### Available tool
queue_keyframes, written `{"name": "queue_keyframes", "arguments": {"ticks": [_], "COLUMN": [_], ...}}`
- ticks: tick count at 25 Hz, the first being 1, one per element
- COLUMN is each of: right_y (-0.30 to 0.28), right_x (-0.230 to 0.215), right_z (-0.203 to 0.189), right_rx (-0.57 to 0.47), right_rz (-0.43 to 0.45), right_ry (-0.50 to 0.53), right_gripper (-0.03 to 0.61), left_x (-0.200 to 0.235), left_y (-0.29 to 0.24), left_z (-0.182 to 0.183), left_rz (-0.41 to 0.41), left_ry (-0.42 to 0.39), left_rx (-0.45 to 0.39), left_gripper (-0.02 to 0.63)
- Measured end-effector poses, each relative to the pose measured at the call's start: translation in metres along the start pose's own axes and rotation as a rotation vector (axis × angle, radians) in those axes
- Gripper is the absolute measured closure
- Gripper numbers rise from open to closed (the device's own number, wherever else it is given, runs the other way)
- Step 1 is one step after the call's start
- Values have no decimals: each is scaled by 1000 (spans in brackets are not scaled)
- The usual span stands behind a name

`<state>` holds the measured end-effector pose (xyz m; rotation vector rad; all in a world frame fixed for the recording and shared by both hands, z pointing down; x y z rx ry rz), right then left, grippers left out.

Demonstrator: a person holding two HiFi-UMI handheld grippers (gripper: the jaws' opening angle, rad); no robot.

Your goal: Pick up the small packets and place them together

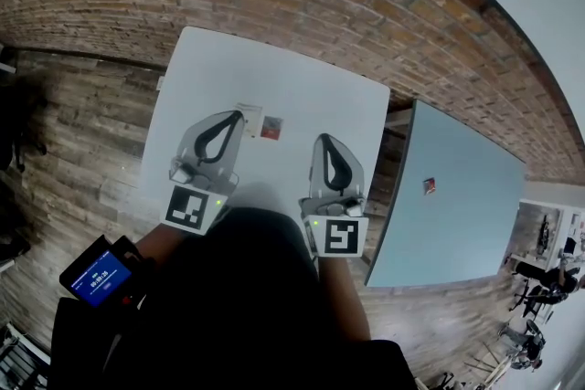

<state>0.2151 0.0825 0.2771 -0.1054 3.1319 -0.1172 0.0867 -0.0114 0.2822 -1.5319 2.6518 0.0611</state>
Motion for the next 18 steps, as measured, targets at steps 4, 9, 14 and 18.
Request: {"name": "queue_keyframes", "arguments": {"ticks": [4,9,14,18], "right_y": [0,0,-2,-3], "right_x": [-2,-1,-1,-1], "right_z": [-2,-2,1,1], "right_rx": [9,14,0,-11], "right_rz": [-1,0,-2,1], "right_ry": [-27,-25,-33,-28], "right_gripper": [578,578,578,578], "left_x": [-4,-5,-6,-5], "left_y": [-1,-2,-4,-2], "left_z": [-1,-3,-6,-8], "left_rz": [-18,-20,-29,-27], "left_ry": [-24,-18,-14,-6], "left_rx": [6,13,12,21], "left_gripper": [614,614,614,614]}}
Point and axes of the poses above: the fingertips, and each gripper's own axes: y backward along the fingers, x to its left, z out of its top, the point moved 3 cm from there along y, backward along the fingers, and after that the axes turned 6 degrees about -y, right-handed, at the moved point
